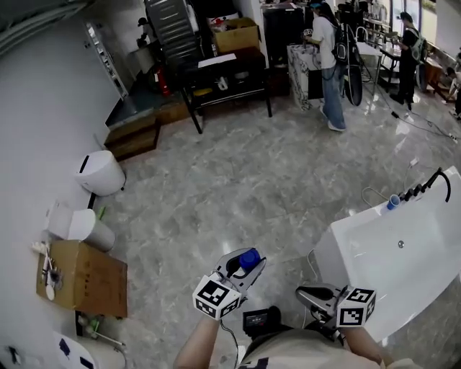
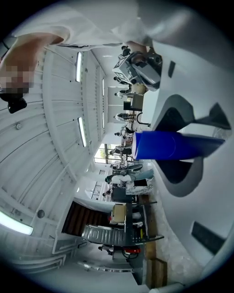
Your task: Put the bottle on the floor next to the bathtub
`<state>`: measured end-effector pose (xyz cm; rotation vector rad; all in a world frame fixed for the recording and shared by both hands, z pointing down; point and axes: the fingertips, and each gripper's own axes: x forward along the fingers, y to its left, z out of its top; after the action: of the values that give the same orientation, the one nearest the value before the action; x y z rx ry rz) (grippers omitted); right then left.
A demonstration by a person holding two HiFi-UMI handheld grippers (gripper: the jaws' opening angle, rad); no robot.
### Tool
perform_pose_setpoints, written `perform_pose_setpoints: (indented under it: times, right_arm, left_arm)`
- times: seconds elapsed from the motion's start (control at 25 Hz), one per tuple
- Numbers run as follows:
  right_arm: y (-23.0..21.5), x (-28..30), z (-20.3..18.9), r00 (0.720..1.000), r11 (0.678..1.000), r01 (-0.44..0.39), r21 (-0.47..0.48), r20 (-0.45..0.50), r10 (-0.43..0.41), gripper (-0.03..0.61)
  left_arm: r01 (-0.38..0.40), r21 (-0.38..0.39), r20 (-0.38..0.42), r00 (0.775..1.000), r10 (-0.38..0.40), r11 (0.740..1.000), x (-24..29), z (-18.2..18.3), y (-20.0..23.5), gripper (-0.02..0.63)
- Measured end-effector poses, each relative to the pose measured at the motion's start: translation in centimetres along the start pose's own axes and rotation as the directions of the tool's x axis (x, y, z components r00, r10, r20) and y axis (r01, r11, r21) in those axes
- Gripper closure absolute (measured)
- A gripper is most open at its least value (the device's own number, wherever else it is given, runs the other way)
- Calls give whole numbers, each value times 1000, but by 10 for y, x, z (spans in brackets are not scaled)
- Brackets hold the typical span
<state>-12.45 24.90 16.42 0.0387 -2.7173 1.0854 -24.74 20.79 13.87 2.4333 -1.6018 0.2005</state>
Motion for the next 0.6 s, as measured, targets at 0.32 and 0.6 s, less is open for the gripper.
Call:
perform_pose_setpoints:
  times: [0.32,0.6]
  right_arm:
    - [-41,15,24,995,988,103,-115,12,-102,549]
    - [-112,9,72,992,992,118,-55,54,-115,549]
  left_arm:
    - [76,-17,62,995,-75,997,55,20,73,422]
    - [93,-1,41,995,-93,996,165,43,93,422]
